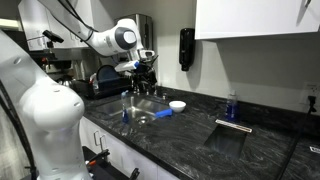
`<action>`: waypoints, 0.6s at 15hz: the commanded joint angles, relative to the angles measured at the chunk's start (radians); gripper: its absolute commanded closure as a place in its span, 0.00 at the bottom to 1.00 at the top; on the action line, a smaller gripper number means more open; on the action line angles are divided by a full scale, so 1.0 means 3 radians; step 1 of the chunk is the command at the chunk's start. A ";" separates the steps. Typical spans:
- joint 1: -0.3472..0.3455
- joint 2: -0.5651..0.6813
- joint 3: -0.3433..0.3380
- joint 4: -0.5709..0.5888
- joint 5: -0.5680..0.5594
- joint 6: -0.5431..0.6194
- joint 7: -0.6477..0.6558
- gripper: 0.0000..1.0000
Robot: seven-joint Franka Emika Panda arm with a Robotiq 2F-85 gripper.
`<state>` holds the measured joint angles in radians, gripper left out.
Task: Move the sponge the sponge to the right
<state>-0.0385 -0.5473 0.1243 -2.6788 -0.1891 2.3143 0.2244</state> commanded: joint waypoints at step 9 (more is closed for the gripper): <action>-0.0011 0.1450 0.0494 0.1121 -0.1179 -0.0422 0.1644 0.00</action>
<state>-0.0611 -0.2224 0.2698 -2.4308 -0.4697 2.2286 0.6450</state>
